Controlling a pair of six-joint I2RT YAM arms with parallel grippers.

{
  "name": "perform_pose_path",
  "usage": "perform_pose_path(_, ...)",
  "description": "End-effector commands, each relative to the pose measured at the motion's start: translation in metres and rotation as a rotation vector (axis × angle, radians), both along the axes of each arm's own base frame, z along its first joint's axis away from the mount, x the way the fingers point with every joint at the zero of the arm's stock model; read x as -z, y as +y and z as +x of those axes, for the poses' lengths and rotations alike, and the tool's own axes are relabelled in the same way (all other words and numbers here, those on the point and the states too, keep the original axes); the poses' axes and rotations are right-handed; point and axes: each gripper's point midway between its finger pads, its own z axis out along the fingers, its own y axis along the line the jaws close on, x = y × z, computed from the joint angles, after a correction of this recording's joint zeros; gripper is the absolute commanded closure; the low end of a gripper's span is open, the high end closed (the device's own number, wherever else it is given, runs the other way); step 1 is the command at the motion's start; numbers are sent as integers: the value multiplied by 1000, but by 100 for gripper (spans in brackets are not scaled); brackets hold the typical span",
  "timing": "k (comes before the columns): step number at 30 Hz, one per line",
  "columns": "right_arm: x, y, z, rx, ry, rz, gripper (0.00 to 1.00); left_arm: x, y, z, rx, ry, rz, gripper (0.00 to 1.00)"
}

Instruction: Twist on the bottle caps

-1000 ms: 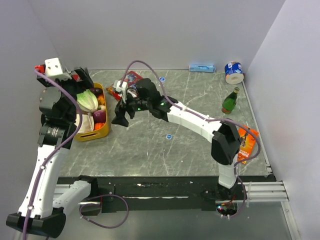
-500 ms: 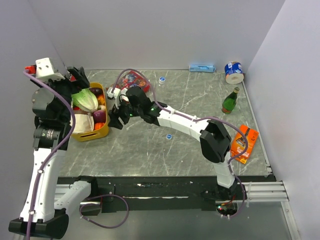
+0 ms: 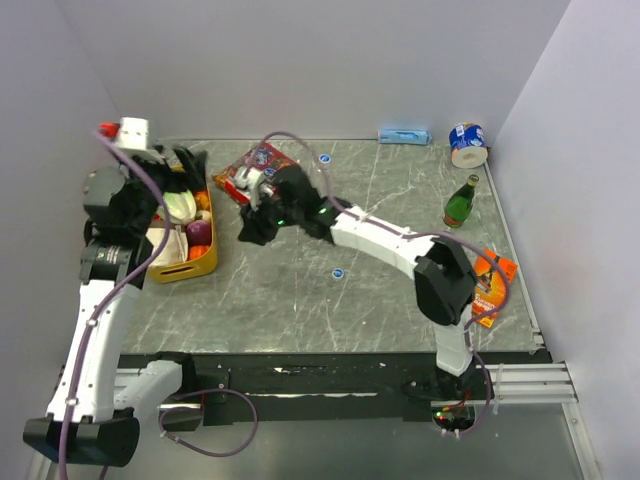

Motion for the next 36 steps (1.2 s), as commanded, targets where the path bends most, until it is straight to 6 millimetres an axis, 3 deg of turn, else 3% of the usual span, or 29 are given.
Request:
perform_pose_path(1,-89,-66,18,26,-56,98,100,40,-59,-9,380,34,197,4)
perform_pose_path(2,-110,-89,28,51,-73,119,100,44,-76,-23,501,22,220,4)
perform_pose_path(3,-112,-101,20,7,-39,110,100,59,-83,-28,556,41,225,4)
perform_pose_path(5,-140,-123,22,-2,-52,149,100,82,-105,-48,742,51,243,4)
perform_pose_path(8,-161,-134,6,-65,-36,188,100,105,-123,-64,917,56,237,4)
perform_pose_path(12,-177,-136,-9,-108,-27,227,100,119,-138,-65,1006,45,199,4)
perform_pose_path(19,-200,-131,-17,-149,-20,293,100,140,-188,-63,1068,28,289,4)
perform_pose_path(22,-211,-128,-19,-165,-34,311,100,149,-200,-60,1088,37,290,4)
perform_pose_path(31,-225,-124,-38,-222,-29,341,100,153,-217,-48,1143,53,281,2)
perform_pose_path(36,-216,-123,-44,-234,-16,329,100,148,-223,-52,1210,40,278,17)
